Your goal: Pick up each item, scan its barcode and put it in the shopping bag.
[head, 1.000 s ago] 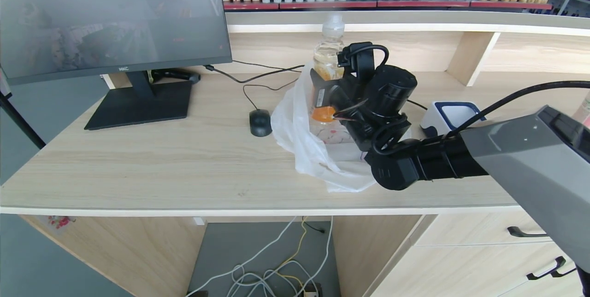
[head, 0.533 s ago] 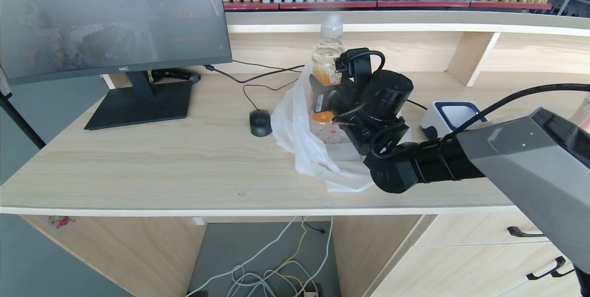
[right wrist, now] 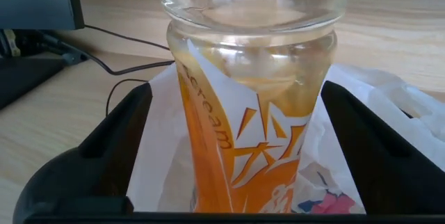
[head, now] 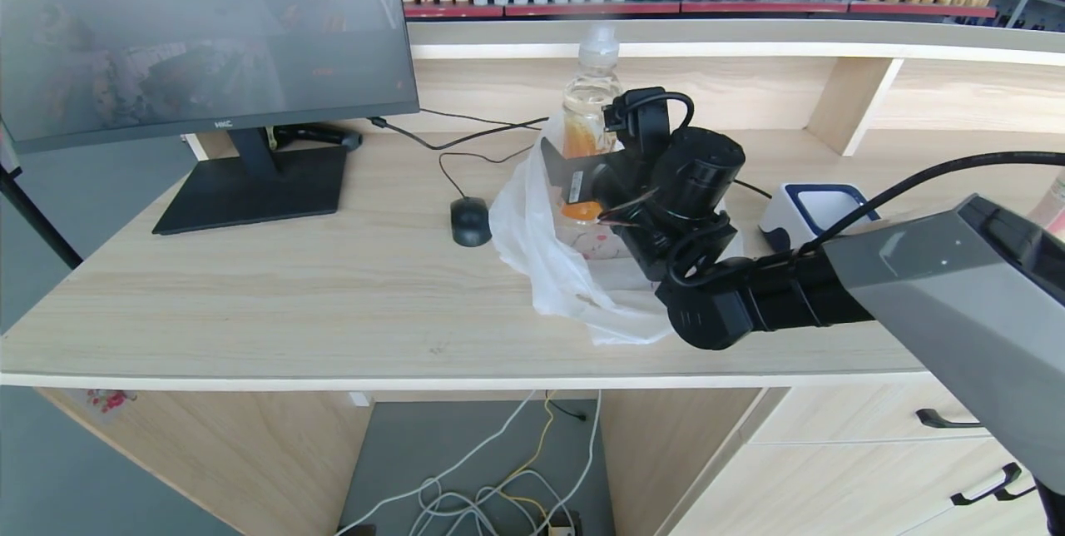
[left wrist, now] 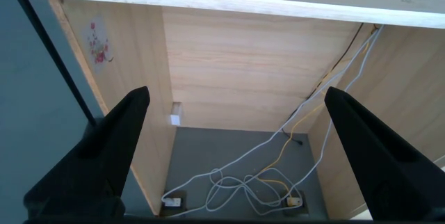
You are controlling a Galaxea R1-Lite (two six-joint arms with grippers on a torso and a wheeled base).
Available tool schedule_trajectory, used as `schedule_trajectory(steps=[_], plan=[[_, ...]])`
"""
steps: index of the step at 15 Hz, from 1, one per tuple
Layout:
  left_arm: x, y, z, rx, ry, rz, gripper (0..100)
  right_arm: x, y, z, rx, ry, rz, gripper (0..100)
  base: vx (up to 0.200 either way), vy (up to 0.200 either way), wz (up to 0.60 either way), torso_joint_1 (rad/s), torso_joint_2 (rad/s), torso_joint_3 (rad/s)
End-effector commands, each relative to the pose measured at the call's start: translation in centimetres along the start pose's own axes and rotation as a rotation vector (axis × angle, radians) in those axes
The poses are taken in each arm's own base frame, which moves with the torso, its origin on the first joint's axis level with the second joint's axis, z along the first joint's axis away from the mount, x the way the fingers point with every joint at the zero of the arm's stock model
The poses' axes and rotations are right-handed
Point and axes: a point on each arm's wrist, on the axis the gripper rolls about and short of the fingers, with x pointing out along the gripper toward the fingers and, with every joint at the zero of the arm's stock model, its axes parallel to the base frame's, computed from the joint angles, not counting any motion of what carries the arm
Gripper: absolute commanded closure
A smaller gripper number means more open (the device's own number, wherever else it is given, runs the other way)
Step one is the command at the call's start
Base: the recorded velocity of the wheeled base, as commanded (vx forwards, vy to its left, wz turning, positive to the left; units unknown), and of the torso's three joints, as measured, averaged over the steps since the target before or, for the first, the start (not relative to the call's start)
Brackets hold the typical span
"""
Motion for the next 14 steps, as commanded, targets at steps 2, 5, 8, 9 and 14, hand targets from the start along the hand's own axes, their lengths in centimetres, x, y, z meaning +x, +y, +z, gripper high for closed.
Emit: schedule_trajectory(steps=[2, 5, 8, 9, 14], plan=[[0.0, 0.0, 0.0, 0.000, 0.000, 0.001, 0, -0.1, -0.2, 1.3, -0.004, -0.028, -0.004, 0, 0.000, 0.000, 0.00, 0.000, 0.00, 0.000], [0.0, 0.0, 0.0, 0.000, 0.000, 0.001, 0, -0.5, -0.2, 2.2, -0.006, -0.035, -0.003, 0, 0.000, 0.000, 0.00, 0.000, 0.00, 0.000], [0.0, 0.0, 0.0, 0.000, 0.000, 0.001, 0, -2.1, -0.5, 2.9, -0.029, -0.037, 0.001, 0, 0.000, 0.000, 0.00, 0.000, 0.00, 0.000], [0.0, 0.0, 0.0, 0.000, 0.000, 0.001, 0, -2.5, -0.7, 3.4, -0.039, -0.056, -0.002, 0, 0.000, 0.000, 0.00, 0.000, 0.00, 0.000], [0.0, 0.0, 0.0, 0.000, 0.000, 0.001, 0, -6.1, -1.8, 6.0, -0.045, -0.052, 0.002, 0, 0.000, 0.000, 0.00, 0.000, 0.00, 0.000]])
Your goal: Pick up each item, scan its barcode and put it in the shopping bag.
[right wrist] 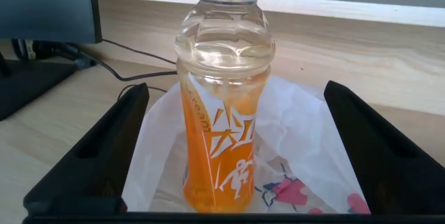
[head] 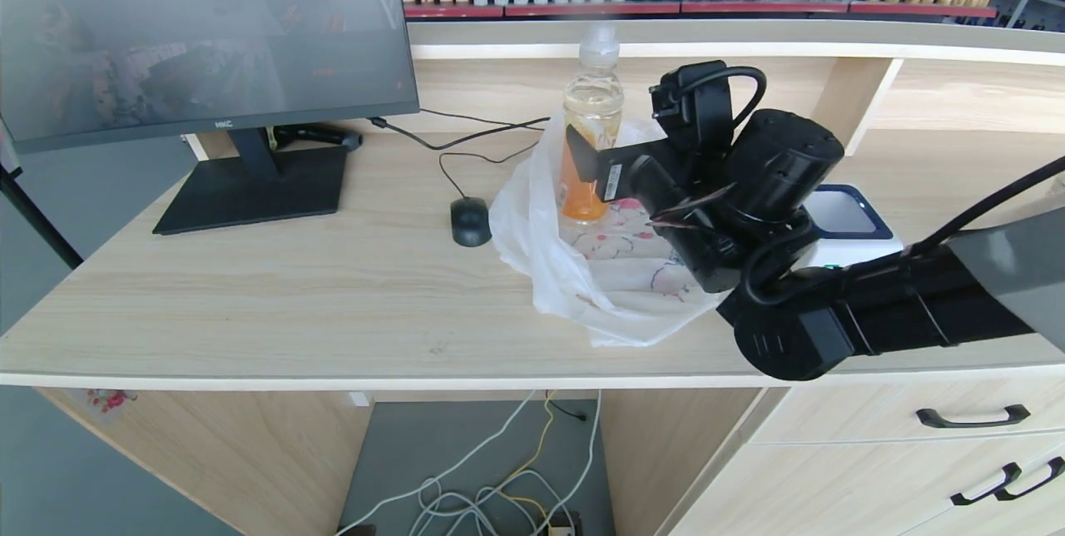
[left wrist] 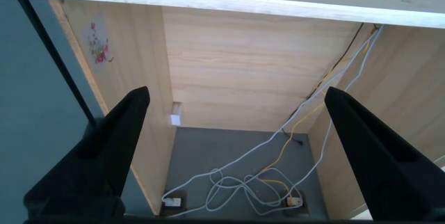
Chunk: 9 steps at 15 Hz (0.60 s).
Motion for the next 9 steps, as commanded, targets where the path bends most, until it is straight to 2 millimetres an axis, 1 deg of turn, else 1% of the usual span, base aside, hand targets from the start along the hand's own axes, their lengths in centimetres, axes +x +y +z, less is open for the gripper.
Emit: schedule_trajectory(steps=[1, 3, 7, 9], plan=[[0.0, 0.0, 0.0, 0.000, 0.000, 0.001, 0, -1.8, -0.9, 2.1, 0.007, -0.028, -0.005, 0, 0.000, 0.000, 0.00, 0.000, 0.00, 0.000], [0.0, 0.0, 0.0, 0.000, 0.000, -0.001, 0, -2.7, -1.2, 2.5, 0.007, -0.030, -0.004, 0, 0.000, 0.000, 0.00, 0.000, 0.00, 0.000], [0.0, 0.0, 0.0, 0.000, 0.000, -0.001, 0, -4.6, -1.9, 4.0, 0.008, -0.034, 0.003, 0, 0.000, 0.000, 0.00, 0.000, 0.00, 0.000], [0.0, 0.0, 0.0, 0.000, 0.000, 0.001, 0, -6.2, -2.5, 4.6, 0.013, -0.033, 0.005, 0, 0.000, 0.000, 0.00, 0.000, 0.00, 0.000]])
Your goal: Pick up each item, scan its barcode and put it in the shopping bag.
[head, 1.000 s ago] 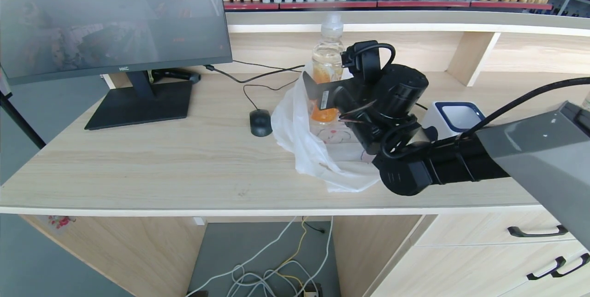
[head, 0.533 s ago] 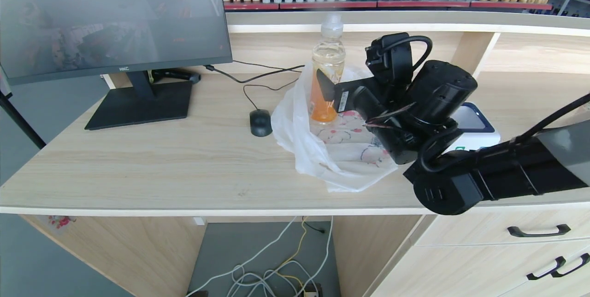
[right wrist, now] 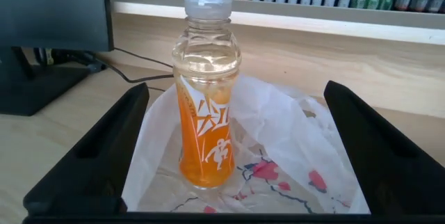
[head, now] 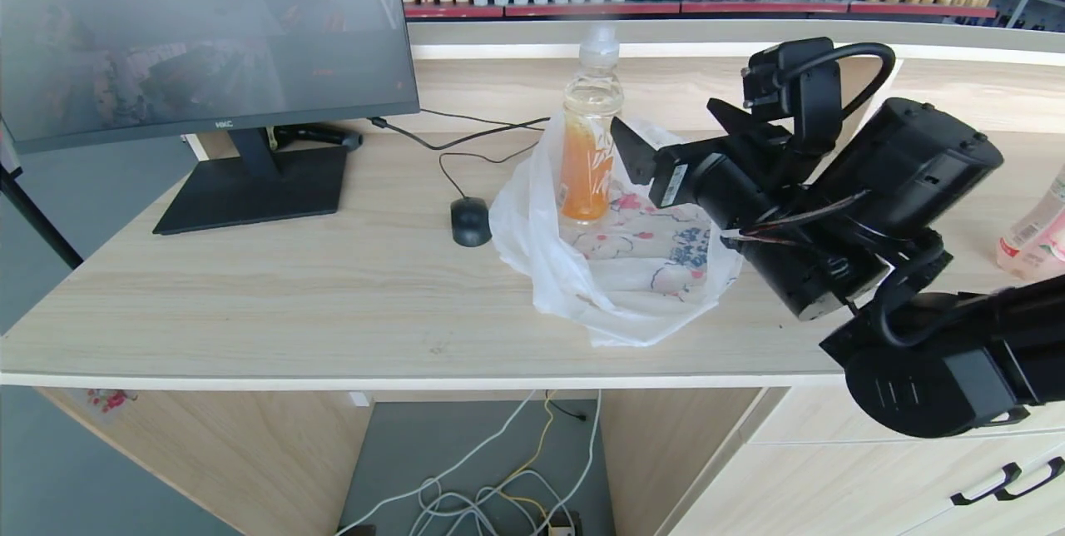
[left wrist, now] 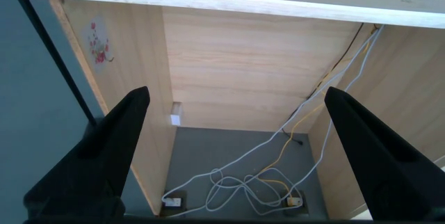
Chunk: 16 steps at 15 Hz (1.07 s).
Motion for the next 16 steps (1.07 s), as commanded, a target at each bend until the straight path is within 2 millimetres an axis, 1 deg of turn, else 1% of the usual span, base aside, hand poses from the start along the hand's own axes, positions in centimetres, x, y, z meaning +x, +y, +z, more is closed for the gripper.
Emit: schedule_trajectory(steps=[1, 4, 6, 8, 12, 13, 15, 16], plan=[[0.0, 0.0, 0.0, 0.000, 0.000, -0.001, 0, -1.9, -0.7, 1.2, 0.008, -0.021, 0.009, 0, 0.000, 0.000, 0.00, 0.000, 0.00, 0.000], [0.0, 0.0, 0.0, 0.002, 0.000, -0.001, 0, -3.4, -0.9, 1.1, 0.014, -0.058, 0.063, 0, 0.000, 0.000, 0.00, 0.000, 0.00, 0.000], [0.0, 0.0, 0.0, 0.000, 0.000, -0.001, 0, -4.2, -1.1, 0.9, 0.055, -0.082, 0.059, 0, 0.000, 0.000, 0.00, 0.000, 0.00, 0.000], [0.0, 0.0, 0.0, -0.001, 0.000, 0.000, 0, -4.4, -1.2, 1.1, 0.067, -0.125, 0.046, 0, 0.000, 0.000, 0.00, 0.000, 0.00, 0.000], [0.0, 0.0, 0.0, -0.001, 0.000, -0.001, 0, -5.8, -1.4, 0.7, 0.062, -0.125, 0.044, 0, 0.000, 0.000, 0.00, 0.000, 0.00, 0.000], [0.0, 0.0, 0.0, -0.003, 0.000, 0.000, 0, -6.3, -1.6, 0.7, 0.055, -0.116, 0.044, 0, -0.200, 0.000, 0.00, -0.007, 0.00, 0.002], [0.0, 0.0, 0.0, -0.001, 0.000, 0.000, 0, -6.4, -1.8, 1.1, 0.036, -0.125, 0.014, 0, -0.200, 0.000, 0.00, 0.002, 0.00, 0.002], [0.0, 0.0, 0.0, 0.000, 0.000, 0.000, 0, -6.6, -1.8, 1.2, 0.041, -0.122, 0.004, 0, 0.000, 0.000, 0.00, 0.000, 0.00, 0.000]])
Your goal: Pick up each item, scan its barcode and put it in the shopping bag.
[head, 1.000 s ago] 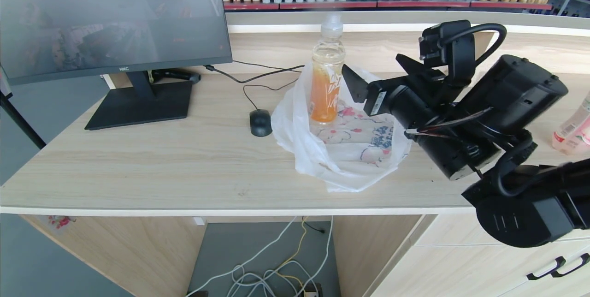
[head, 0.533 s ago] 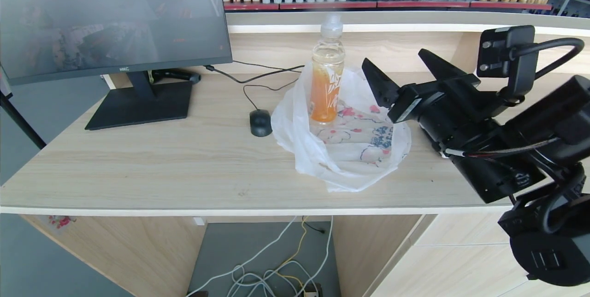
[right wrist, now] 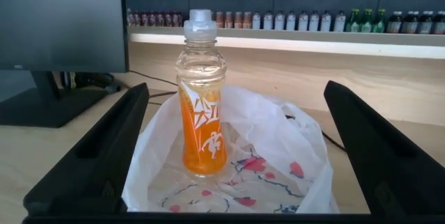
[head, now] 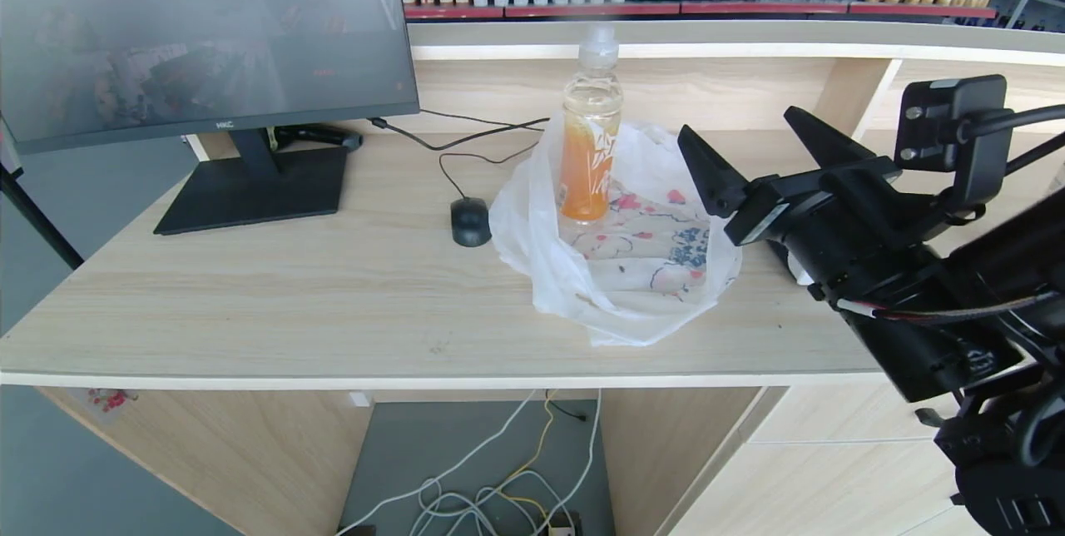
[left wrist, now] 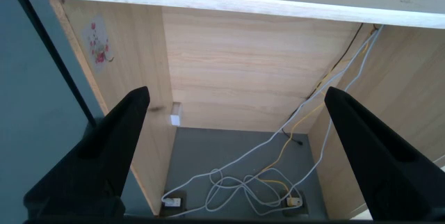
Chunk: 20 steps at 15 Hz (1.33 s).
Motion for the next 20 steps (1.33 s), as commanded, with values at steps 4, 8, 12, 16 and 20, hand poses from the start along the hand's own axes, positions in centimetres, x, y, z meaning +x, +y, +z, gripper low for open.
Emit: schedule_trajectory(steps=[4, 8, 12, 16, 20], plan=[[0.0, 0.0, 0.0, 0.002, 0.001, 0.001, 0, -1.5, -0.3, -0.2, 0.001, 0.034, 0.005, 0, 0.000, 0.000, 0.00, 0.000, 0.00, 0.000], [0.0, 0.0, 0.0, -0.001, 0.000, 0.001, 0, -2.3, -0.4, -0.7, 0.002, 0.067, 0.011, 0, 0.000, 0.000, 0.00, 0.000, 0.00, 0.000], [0.0, 0.0, 0.0, -0.002, 0.000, 0.001, 0, -2.6, -0.4, -0.9, -0.002, 0.082, 0.014, 0, 0.000, -0.200, 0.00, 0.000, 0.00, 0.002], [0.0, 0.0, 0.0, -0.002, 0.000, 0.001, 0, -2.7, -0.4, -1.1, -0.004, 0.090, 0.015, 0, 0.000, -0.200, 0.00, 0.011, 0.01, 0.002], [0.0, 0.0, 0.0, -0.004, 0.000, 0.001, 0, -2.7, -0.4, -1.2, -0.004, 0.092, 0.015, 0, 0.000, -0.200, 0.00, 0.009, 0.00, 0.005]])
